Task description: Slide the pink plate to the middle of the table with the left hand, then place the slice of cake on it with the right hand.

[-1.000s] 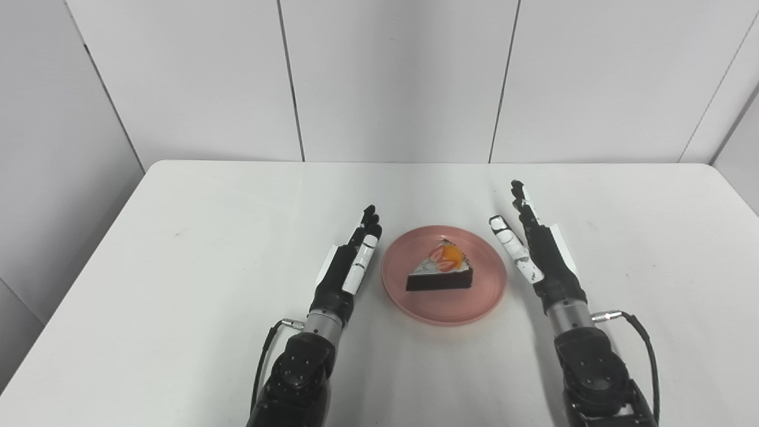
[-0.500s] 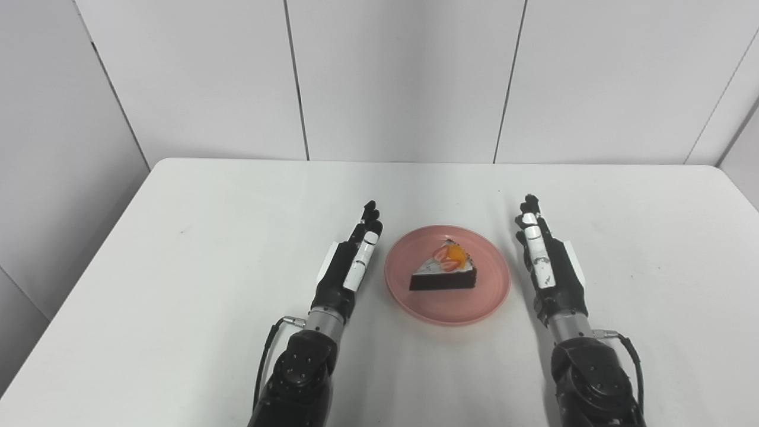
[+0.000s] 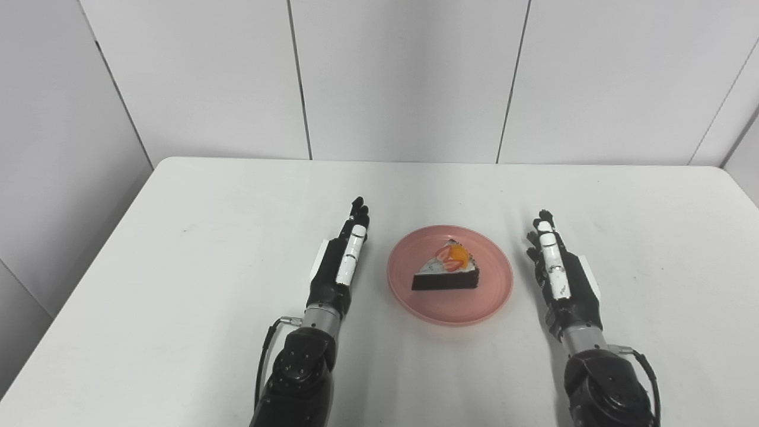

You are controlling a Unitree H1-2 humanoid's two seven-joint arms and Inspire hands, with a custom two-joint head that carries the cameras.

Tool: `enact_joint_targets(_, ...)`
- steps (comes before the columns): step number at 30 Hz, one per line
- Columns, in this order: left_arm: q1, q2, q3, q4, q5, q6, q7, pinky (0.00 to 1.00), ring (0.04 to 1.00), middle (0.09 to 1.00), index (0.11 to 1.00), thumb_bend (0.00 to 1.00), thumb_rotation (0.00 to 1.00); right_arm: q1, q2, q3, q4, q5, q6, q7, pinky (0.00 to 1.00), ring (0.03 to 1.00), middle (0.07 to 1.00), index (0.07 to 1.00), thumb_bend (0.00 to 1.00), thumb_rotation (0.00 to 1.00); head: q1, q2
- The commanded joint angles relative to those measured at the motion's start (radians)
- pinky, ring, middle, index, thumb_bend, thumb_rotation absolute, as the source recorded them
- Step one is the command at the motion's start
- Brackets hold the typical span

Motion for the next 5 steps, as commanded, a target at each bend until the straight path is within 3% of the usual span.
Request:
enact_joint_targets(1,-0.013,-0.012,0.003,0.001,-0.009,-0.013,0.009,1.0,1.0,1.0,1.0,0.53,1.0,-0.019,0.002,0.005,-0.036,-0.007,-0.003,-0.001,1.0,1.0,1.0,1.0,0.5,0.91,0.002,0.0)
enact_joint_targets(5,-0.016,-0.01,0.011,-0.002,-0.018,0.007,0.009,1.0,1.0,1.0,1.0,0.54,1.0,-0.014,-0.007,0.025,-0.038,-0.035,-0.014,0.006,1.0,1.0,1.0,1.0,0.49,0.91,0.003,-0.001)
